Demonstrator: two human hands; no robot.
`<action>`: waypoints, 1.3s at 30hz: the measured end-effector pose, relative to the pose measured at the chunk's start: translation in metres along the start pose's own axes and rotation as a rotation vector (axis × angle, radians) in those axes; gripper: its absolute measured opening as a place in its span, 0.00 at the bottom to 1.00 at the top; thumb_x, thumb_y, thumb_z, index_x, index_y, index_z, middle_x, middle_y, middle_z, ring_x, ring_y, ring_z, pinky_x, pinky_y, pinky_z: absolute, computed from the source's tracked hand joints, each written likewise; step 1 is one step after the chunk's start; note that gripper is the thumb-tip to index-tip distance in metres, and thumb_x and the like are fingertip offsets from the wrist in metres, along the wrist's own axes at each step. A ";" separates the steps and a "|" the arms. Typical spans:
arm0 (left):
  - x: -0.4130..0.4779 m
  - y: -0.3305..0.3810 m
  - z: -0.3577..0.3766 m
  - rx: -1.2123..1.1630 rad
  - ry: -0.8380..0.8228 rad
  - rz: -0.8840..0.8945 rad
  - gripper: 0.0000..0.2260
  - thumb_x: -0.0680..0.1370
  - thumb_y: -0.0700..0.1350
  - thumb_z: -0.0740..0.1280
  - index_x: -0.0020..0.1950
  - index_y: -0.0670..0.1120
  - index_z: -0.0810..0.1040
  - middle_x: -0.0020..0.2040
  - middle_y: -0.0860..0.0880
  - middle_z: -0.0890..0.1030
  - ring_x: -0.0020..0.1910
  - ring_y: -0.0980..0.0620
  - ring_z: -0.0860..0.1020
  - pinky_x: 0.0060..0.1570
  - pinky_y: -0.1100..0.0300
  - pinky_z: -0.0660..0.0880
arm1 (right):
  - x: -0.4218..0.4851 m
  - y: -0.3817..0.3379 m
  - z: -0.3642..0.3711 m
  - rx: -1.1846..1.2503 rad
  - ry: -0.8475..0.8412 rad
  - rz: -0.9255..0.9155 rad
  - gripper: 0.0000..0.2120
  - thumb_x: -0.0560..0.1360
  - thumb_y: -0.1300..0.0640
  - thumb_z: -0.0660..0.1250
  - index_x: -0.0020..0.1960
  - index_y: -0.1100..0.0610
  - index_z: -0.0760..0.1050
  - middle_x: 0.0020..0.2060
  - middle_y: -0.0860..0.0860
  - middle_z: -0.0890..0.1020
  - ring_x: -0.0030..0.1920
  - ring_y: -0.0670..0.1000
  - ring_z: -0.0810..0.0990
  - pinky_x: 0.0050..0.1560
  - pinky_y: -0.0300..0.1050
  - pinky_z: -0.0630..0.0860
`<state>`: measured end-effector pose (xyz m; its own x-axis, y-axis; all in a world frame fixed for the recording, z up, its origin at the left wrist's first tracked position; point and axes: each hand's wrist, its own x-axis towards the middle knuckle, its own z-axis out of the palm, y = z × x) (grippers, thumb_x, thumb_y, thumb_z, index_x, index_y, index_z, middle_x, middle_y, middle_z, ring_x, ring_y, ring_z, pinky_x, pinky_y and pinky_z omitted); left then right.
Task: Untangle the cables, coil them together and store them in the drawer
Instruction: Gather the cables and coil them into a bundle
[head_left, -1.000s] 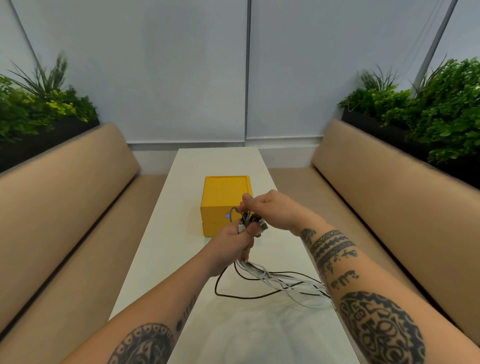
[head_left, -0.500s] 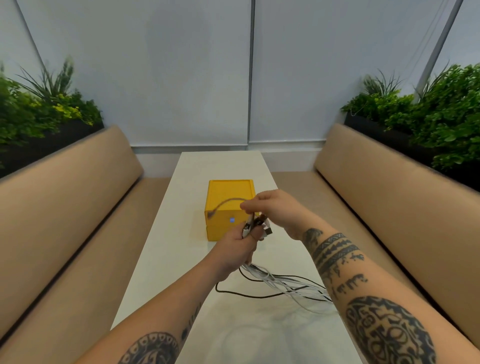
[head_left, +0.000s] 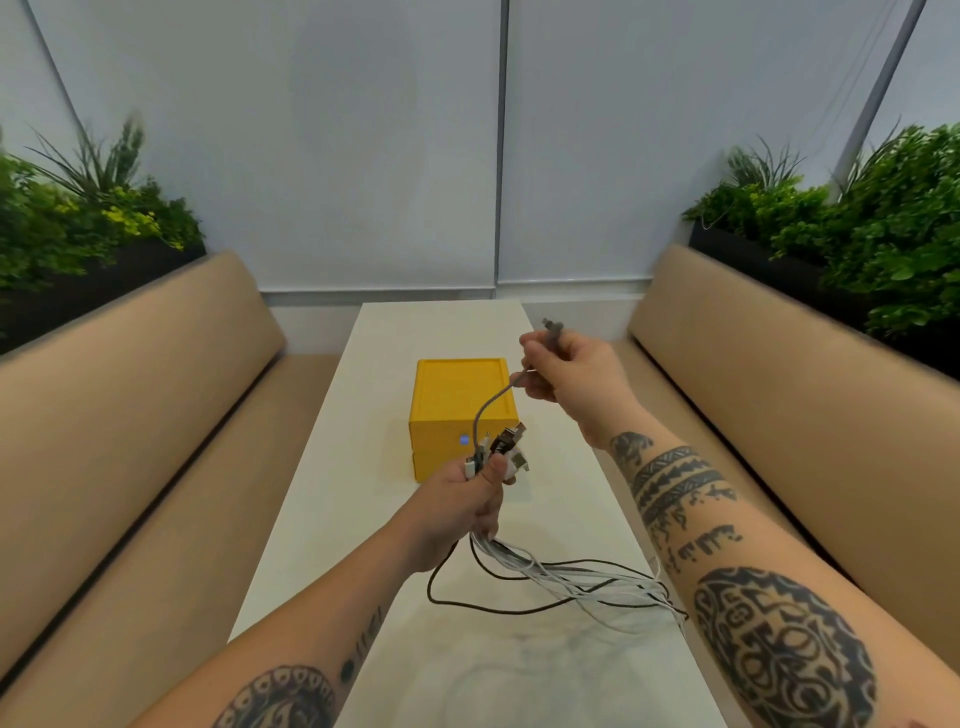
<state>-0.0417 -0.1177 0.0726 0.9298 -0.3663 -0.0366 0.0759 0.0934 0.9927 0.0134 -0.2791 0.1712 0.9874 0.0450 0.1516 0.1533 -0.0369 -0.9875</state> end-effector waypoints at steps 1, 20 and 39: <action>-0.001 0.001 0.001 0.008 -0.015 0.004 0.21 0.78 0.57 0.61 0.53 0.39 0.70 0.29 0.52 0.59 0.26 0.54 0.59 0.29 0.63 0.67 | 0.000 0.000 0.001 -0.092 -0.029 -0.050 0.04 0.80 0.62 0.65 0.53 0.58 0.79 0.41 0.53 0.82 0.39 0.50 0.86 0.46 0.46 0.82; 0.009 0.005 0.015 -0.261 -0.004 -0.068 0.15 0.80 0.58 0.61 0.48 0.46 0.71 0.29 0.52 0.59 0.25 0.55 0.59 0.34 0.58 0.71 | 0.016 0.015 -0.006 -0.382 0.096 0.134 0.31 0.76 0.37 0.65 0.69 0.57 0.67 0.58 0.54 0.82 0.52 0.54 0.83 0.56 0.54 0.79; 0.037 -0.003 0.006 -0.493 0.316 -0.034 0.17 0.82 0.55 0.58 0.44 0.42 0.71 0.33 0.46 0.66 0.59 0.46 0.82 0.53 0.46 0.78 | -0.064 0.096 0.017 -0.418 -0.075 -0.162 0.08 0.72 0.56 0.73 0.40 0.43 0.82 0.36 0.35 0.83 0.33 0.44 0.76 0.38 0.40 0.76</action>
<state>-0.0094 -0.1371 0.0691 0.9805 -0.0896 -0.1750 0.1956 0.5342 0.8224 -0.0363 -0.2683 0.0662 0.9461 0.1554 0.2843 0.3238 -0.4224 -0.8466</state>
